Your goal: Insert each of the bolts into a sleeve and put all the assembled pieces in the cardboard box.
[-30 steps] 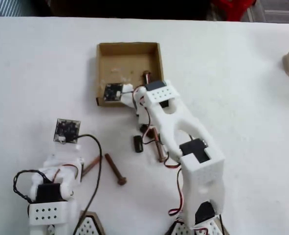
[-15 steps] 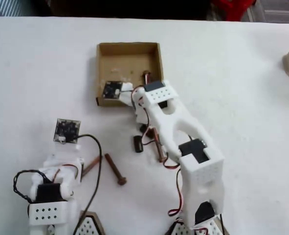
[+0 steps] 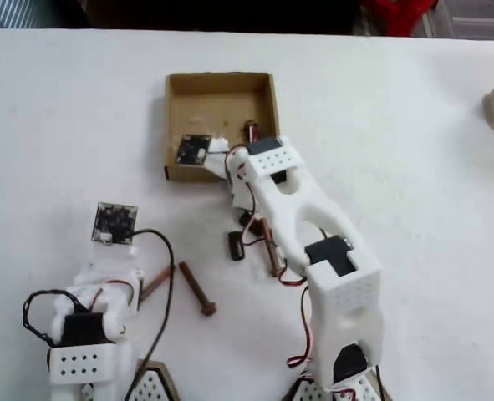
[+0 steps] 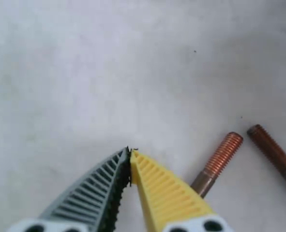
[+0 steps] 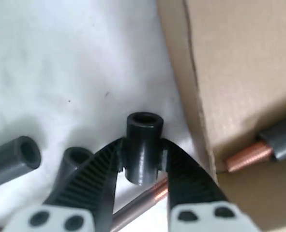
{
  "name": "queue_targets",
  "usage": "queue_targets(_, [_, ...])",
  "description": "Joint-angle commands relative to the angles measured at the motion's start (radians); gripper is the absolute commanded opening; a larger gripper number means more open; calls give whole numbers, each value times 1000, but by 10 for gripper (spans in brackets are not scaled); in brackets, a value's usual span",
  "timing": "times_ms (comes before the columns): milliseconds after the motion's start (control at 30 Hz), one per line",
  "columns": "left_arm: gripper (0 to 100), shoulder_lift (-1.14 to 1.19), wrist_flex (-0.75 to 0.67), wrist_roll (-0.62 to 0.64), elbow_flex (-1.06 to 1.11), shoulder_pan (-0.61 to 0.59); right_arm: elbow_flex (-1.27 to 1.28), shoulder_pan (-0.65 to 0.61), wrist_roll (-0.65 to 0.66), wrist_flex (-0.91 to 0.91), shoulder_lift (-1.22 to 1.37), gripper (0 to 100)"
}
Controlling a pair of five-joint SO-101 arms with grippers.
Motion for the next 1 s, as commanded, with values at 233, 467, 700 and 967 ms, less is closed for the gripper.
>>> queue_targets(233, [27, -8, -3, -9, -32, -12, -15, 8, -400, 242, -277, 17])
queue_targets(467, [27, -8, -44, -6, -32, -10, -12, 124, -657, 412, -344, 17])
queue_targets(700, [28, -8, -110, -3, -23, -5, 135, 223, -689, 437, -378, 17])
queue_targets(967, [28, -8, -104, -12, -41, -12, 379, 315, -689, 340, -524, 17])
